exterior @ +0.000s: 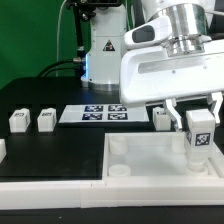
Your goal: Assemble one leg
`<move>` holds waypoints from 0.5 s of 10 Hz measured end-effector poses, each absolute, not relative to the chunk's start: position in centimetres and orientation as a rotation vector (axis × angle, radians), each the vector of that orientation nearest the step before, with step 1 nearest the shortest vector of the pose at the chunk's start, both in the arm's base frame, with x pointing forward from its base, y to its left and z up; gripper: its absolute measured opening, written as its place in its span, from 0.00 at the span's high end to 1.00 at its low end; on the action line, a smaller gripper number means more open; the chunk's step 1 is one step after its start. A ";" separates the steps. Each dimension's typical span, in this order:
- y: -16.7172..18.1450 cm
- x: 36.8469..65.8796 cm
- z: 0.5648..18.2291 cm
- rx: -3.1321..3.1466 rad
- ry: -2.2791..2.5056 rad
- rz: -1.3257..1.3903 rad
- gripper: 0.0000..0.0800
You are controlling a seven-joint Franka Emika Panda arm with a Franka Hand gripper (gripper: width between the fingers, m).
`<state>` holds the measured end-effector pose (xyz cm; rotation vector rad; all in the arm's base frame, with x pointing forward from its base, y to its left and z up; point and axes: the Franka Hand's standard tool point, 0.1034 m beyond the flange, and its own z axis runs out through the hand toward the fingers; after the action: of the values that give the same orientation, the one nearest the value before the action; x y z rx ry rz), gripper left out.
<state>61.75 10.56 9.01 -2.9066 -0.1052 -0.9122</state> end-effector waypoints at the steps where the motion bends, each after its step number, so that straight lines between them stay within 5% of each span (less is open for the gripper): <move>1: 10.6 61.7 8.9 -2.905 -0.106 -0.916 0.64; 5: 11.1 61.4 7.9 -2.909 -0.116 -0.894 0.64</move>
Offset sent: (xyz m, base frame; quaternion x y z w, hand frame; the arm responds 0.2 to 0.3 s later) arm 0.0076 -0.0011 -0.0097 -0.0247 0.0256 -0.0064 0.9993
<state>61.35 11.08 7.94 -2.9093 -0.1157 -0.8941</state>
